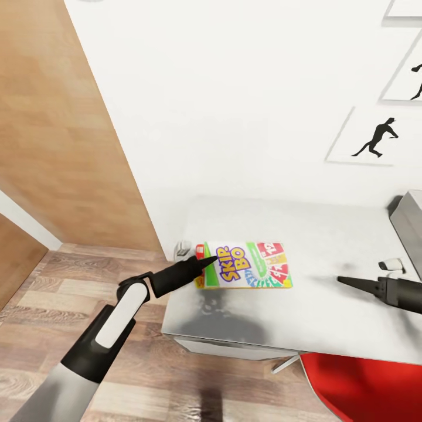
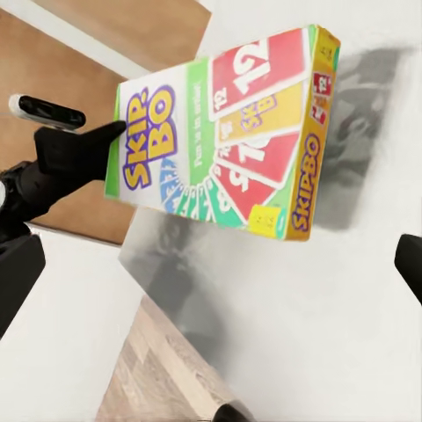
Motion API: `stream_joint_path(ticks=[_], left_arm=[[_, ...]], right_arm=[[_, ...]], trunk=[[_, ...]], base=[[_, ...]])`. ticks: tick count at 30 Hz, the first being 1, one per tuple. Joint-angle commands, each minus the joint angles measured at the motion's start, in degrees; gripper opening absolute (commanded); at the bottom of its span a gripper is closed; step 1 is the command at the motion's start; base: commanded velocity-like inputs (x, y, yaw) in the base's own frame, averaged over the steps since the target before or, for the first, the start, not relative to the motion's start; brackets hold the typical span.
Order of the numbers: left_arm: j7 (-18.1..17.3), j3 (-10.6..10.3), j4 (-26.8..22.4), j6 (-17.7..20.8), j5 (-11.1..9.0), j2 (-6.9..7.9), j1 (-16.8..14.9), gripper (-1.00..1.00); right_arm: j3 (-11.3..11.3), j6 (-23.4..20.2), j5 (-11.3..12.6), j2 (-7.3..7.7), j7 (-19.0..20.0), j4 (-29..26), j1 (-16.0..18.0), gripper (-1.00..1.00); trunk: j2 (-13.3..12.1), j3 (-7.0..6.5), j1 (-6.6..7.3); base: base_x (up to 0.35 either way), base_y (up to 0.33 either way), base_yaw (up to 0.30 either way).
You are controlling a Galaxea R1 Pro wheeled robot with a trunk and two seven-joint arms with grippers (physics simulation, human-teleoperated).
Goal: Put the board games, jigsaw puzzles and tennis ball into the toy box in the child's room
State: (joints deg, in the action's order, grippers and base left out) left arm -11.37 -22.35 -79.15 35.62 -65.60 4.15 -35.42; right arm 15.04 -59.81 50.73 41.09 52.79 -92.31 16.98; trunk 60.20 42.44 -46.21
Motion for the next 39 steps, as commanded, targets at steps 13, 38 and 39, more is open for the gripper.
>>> stream_joint_path(ticks=[13, 38, 39], left_arm=[[-3.16, -2.06, 0.23, 0.03, 1.1, 0.0, 0.37, -1.0], [-11.96, -2.71, -0.64, -0.69, 5.76, 0.43, 1.98, -1.0], [-12.37, -2.69, -0.64, -0.72, 5.81, 0.43, 2.06, -1.0]], right_arm=[[-1.36, -0.19, 0.06, -0.68, 3.74, 0.07, 0.93, 1.0], [3.09, -0.19, -0.5, -1.01, 3.71, 0.72, 0.63, 1.0], [3.16, -0.19, -0.52, -1.01, 3.7, 0.72, 0.64, 1.0]], trunk=[[0.03, 0.04, 0.0], [0.03, 0.04, 0.0], [0.03, 0.04, 0.0]], base=[[0.0, 0.0, 0.0], [0.0, 0.0, 0.0], [0.0, 0.0, 0.0]])
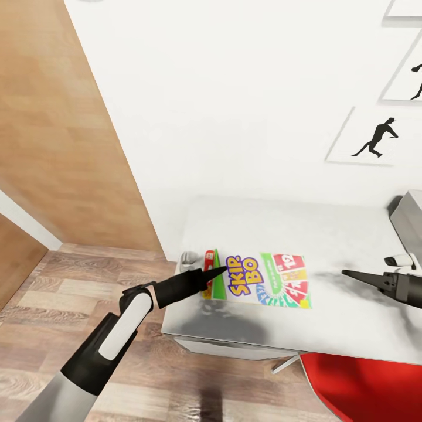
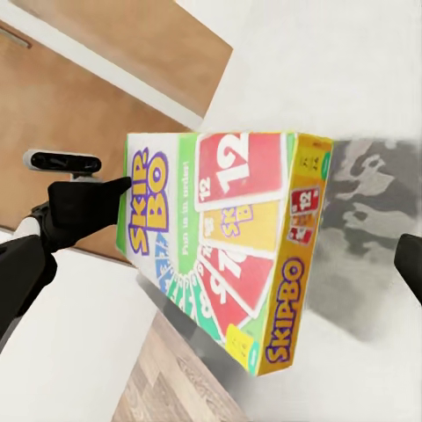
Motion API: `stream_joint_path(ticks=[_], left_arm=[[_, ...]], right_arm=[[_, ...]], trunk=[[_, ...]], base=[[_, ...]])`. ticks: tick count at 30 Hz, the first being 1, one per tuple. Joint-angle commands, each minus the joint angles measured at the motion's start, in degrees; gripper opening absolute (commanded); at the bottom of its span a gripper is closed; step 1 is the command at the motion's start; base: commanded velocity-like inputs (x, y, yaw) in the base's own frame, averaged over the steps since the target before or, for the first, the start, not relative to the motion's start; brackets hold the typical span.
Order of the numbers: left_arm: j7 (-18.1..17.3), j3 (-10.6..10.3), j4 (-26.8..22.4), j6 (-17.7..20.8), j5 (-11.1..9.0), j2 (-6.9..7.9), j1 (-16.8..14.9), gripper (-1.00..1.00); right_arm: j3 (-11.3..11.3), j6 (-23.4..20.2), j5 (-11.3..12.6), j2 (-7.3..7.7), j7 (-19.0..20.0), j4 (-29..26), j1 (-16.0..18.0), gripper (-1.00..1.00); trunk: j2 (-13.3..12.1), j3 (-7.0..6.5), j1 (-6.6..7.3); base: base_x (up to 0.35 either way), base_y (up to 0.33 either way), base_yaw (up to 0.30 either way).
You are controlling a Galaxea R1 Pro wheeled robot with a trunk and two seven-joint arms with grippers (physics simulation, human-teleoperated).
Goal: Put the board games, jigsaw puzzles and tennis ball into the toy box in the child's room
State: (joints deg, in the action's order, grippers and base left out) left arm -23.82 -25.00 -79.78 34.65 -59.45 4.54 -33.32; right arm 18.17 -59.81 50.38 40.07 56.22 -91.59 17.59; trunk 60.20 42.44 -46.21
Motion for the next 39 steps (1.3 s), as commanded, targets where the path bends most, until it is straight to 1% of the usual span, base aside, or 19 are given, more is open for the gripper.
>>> stream_joint_path(ticks=[1, 8, 19, 23, 24, 25, 26, 27, 38, 39], left_arm=[[0.08, -0.04, -0.01, 0.25, -0.34, 0.03, -0.04, -1.0], [-2.67, 0.02, -0.02, 0.1, -0.16, -0.02, 0.22, -1.0], [-4.66, 0.04, -0.03, 0.07, -0.22, -0.42, 0.27, -1.0], [-4.96, 0.04, -0.03, 0.07, -0.27, -0.67, 0.27, -1.0], [-4.99, 0.04, -0.03, 0.07, -0.3, -0.71, 0.27, -1.0], [-5.04, 0.04, -0.03, 0.07, -0.39, -0.79, 0.27, -1.0], [-5.04, 0.04, -0.03, 0.07, -0.39, -0.79, 0.27, -1.0], [-5.09, 0.01, -0.03, 0.07, -0.49, -0.88, 0.27, -1.0], [-5.03, -0.1, -0.04, 0.06, -0.65, -1.5, 0.19, -1.0], [-4.99, -0.12, -0.04, 0.06, -0.56, -1.89, 0.19, -1.0]], right_arm=[[0.03, -0.19, -0.17, 0.01, 0.27, 0.01, 0.04, 1.0], [0.32, -0.19, -0.13, 0.06, 0.21, 0.01, 0.07, 1.0], [-0.07, -0.19, -0.15, -0.19, 0.2, 0.01, 0.0, 1.0], [-0.29, -0.19, -0.19, -1.15, 0.2, 0.01, 0.01, 1.0], [-0.33, -0.19, -0.21, -1.48, 0.2, 0.01, 0.04, 1.0], [-0.39, -0.19, -0.23, -2.19, 0.18, 0.01, 0.12, 1.0], [-0.39, -0.19, -0.23, -2.19, 0.18, 0.01, 0.12, 1.0], [-0.43, -0.19, -0.25, -2.76, 0.16, 0.01, 0.17, 1.0], [-0.66, -0.19, -0.27, -4.31, -0.82, 0.01, 0.31, 1.0], [-0.76, -0.19, -0.27, -4.98, -1.64, 0.01, 0.4, 1.0]], trunk=[[0.03, 0.04, 0.0], [0.03, 0.04, 0.0], [0.03, 0.04, 0.0], [0.03, 0.04, 0.0], [0.03, 0.04, 0.0], [0.03, 0.04, 0.0], [0.03, 0.04, 0.0], [0.03, 0.04, 0.0], [0.03, 0.04, 0.0], [0.03, 0.04, 0.0]], base=[[0.0, 0.0, 0.0], [0.0, 0.0, 0.0], [0.0, 0.0, 0.0], [0.0, 0.0, 0.0], [0.0, 0.0, 0.0], [0.0, 0.0, 0.0], [0.0, 0.0, 0.0], [0.0, 0.0, 0.0], [0.0, 0.0, 0.0], [0.0, 0.0, 0.0]])
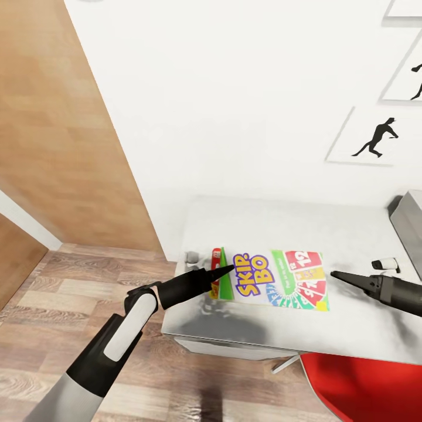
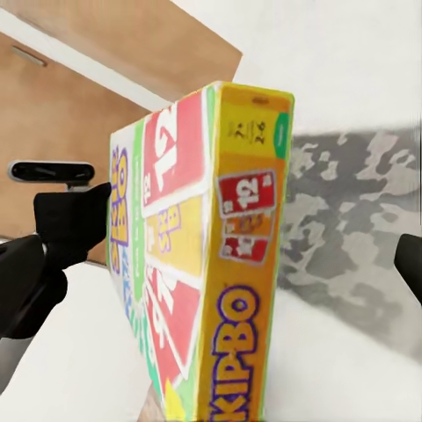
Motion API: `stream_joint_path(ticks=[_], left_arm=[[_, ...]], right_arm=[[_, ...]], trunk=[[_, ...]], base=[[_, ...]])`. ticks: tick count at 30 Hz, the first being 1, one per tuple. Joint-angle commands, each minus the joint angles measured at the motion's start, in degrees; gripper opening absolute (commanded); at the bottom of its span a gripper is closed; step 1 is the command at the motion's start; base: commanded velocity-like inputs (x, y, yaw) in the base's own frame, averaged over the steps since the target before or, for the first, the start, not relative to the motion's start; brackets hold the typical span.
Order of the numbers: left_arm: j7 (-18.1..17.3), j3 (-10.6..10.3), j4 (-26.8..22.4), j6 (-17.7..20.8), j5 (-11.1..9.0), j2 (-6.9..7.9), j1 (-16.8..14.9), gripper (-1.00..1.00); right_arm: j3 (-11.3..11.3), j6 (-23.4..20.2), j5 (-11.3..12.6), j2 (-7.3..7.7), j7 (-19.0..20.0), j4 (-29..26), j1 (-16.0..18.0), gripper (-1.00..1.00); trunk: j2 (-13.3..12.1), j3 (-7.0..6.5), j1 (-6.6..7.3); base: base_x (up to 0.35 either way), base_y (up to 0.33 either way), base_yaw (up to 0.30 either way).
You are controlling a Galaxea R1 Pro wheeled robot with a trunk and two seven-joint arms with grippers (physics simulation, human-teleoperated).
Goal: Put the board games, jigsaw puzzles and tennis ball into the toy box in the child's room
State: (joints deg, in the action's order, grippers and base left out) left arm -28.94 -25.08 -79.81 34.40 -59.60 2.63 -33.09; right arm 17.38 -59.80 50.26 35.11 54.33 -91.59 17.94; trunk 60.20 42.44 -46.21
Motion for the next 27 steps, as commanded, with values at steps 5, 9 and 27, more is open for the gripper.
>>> stream_joint_path(ticks=[5, 9, 27], left_arm=[[0.13, -0.05, 0.0, 0.32, -0.35, -0.54, -0.08, -1.0], [0.1, -0.05, -0.03, 0.32, -0.43, -0.79, -0.14, -1.0], [0.19, -0.12, -0.09, 0.32, -0.39, -1.97, -0.36, -1.0]], right_arm=[[-0.08, -0.2, -0.11, -1.61, -2.55, 0.0, 1.07, 1.0], [-0.12, -0.2, -0.13, -2.8, -4.22, 0.0, 1.73, 1.0], [-3.64, -0.2, -0.16, -3.78, -5.36, -0.61, 2.18, 1.0]], trunk=[[0.03, 0.04, 0.0], [0.03, 0.04, 0.0], [0.03, 0.04, 0.0]], base=[[0.0, 0.0, 0.0], [0.0, 0.0, 0.0], [0.0, 0.0, 0.0]])
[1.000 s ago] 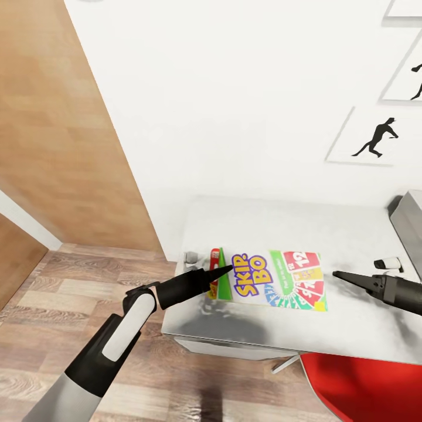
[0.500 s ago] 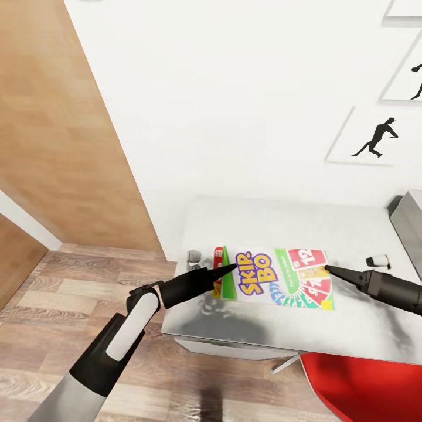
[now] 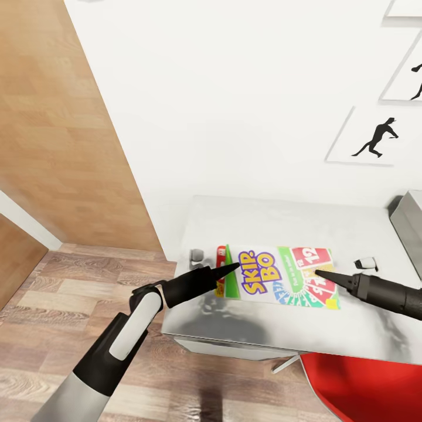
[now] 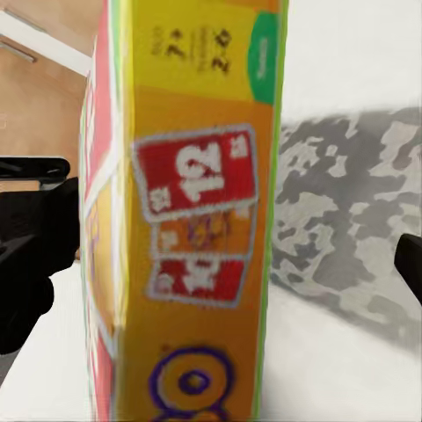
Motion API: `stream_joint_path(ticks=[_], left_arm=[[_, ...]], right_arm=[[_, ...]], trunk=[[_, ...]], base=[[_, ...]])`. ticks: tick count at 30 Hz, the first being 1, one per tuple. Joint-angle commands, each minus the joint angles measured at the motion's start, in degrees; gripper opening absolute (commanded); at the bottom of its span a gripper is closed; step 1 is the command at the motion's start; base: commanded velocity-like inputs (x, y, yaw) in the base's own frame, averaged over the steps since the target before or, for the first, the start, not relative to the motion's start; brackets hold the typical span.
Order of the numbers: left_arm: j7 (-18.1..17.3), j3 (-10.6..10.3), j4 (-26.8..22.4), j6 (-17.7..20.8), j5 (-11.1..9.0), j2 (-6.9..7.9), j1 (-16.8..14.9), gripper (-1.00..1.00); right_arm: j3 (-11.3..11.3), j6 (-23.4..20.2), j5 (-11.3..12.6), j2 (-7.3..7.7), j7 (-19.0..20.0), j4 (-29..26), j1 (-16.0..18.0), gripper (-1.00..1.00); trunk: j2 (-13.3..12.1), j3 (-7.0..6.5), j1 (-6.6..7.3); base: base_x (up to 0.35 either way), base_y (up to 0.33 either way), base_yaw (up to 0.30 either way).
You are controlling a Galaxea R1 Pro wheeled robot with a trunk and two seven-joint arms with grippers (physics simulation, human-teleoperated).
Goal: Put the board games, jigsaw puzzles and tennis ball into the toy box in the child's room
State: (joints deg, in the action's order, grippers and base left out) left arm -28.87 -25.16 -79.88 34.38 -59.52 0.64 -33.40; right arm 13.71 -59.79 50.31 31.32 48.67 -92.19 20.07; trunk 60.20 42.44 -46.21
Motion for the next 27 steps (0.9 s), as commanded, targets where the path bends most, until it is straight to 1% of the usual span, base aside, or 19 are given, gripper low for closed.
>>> stream_joint_path(ticks=[1, 2, 3, 8, 14, 17, 18, 23, 27], left_arm=[[0.2, -0.04, -0.01, 0.34, -0.39, -0.14, -0.05, -1.0], [0.2, -0.04, -0.01, 0.34, -0.39, -0.14, -0.05, -1.0], [0.3, -0.05, -0.01, 0.34, -0.27, -0.38, -0.08, -1.0], [0.41, -0.01, -0.01, 0.34, -0.15, -0.68, -0.11, -1.0], [0.51, 0.01, -0.01, 0.34, -0.1, -0.89, -0.17, -1.0], [0.58, 0.02, -0.01, 0.34, -0.06, -1.02, -0.21, -1.0], [0.6, 0.02, -0.01, 0.34, -0.05, -1.07, -0.22, -1.0], [0.64, 0.01, -0.01, 0.34, -0.01, -1.16, -0.32, -1.0], [0.65, 0.02, -0.01, 0.34, 0.01, -1.16, -0.34, -1.0]], right_arm=[[-0.4, -0.21, -0.21, -0.02, 0.3, -0.02, 0.05, 1.0], [-0.4, -0.21, -0.21, -0.02, 0.3, -0.02, 0.05, 1.0], [-1.16, -0.21, -0.21, -0.06, 0.31, -0.04, 0.05, 1.0], [-2.03, -0.21, -0.21, -0.1, 0.34, -0.07, 0.05, 1.0], [-2.51, -0.21, -0.21, -0.13, 0.36, -0.08, 0.06, 1.0], [-2.66, -0.21, -0.21, -0.4, 0.35, -0.09, 0.06, 1.0], [-2.69, -0.21, -0.21, -0.5, 0.36, -0.09, 0.06, -1.0], [-3.3, -0.21, -0.21, -1.05, 0.3, -0.09, 0.11, -1.0], [-3.59, -0.21, -0.21, -1.08, 0.29, -0.09, 0.14, -1.0]], trunk=[[0.03, 0.04, 0.0], [0.03, 0.04, 0.0], [0.03, 0.04, 0.0], [0.03, 0.04, 0.0], [0.03, 0.04, 0.0], [0.03, 0.04, 0.0], [0.03, 0.04, 0.0], [0.03, 0.04, 0.0], [0.03, 0.04, 0.0]], base=[[0.0, 0.0, 0.0], [0.0, 0.0, 0.0], [0.0, 0.0, 0.0], [0.0, 0.0, 0.0], [0.0, 0.0, 0.0], [0.0, 0.0, 0.0], [0.0, 0.0, 0.0], [0.0, 0.0, 0.0], [0.0, 0.0, 0.0]])
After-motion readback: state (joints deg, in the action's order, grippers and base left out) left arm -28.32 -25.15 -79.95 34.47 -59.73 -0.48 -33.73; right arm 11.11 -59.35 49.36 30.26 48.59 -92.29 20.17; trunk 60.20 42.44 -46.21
